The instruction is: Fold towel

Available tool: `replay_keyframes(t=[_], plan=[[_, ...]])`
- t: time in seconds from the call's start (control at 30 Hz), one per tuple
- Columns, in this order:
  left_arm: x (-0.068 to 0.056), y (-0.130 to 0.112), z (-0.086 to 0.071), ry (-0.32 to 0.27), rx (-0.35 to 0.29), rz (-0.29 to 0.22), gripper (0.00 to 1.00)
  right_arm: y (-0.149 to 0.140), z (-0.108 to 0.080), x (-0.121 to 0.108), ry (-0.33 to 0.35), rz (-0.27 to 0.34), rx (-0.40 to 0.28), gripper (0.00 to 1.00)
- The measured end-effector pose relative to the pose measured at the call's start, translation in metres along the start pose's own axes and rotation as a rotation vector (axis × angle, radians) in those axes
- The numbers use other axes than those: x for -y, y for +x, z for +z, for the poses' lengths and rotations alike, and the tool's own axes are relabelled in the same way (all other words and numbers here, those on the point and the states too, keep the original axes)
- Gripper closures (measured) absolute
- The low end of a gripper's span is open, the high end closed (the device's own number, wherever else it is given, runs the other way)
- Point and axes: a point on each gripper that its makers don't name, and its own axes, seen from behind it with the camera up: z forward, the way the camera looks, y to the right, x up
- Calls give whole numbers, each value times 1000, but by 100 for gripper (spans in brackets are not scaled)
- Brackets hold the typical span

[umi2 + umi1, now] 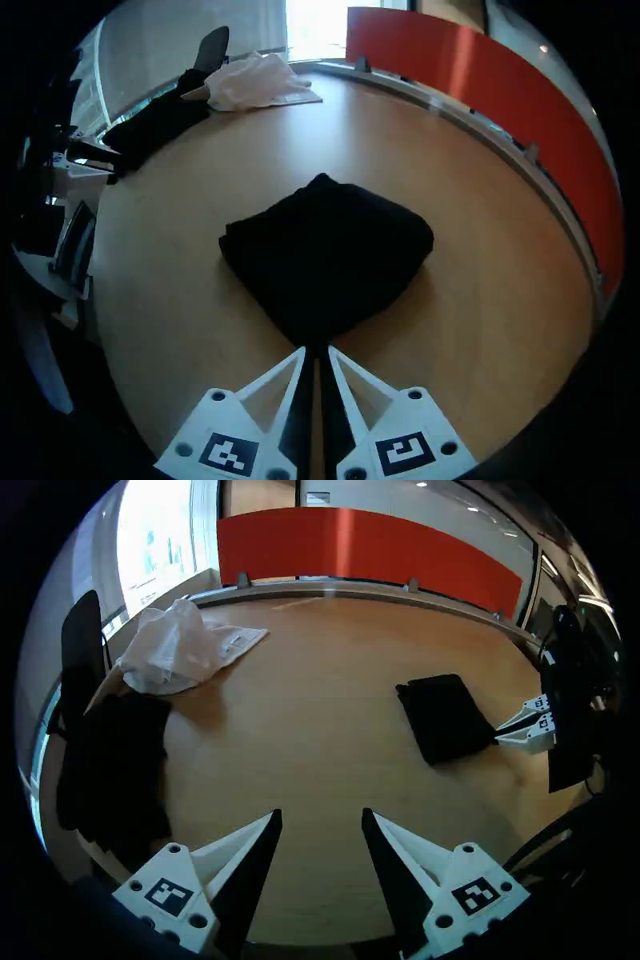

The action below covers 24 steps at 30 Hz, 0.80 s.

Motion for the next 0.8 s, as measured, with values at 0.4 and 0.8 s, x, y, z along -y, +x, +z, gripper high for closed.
replay_keyframes(t=[0.4,0.8], plan=[[1,-11,5,3,13,-8,27,54,-28,-15,-14,-26,-98,96],[-7,-5,10,-5,13,20,27,76,-70,-40,-37,-31,-122,96]])
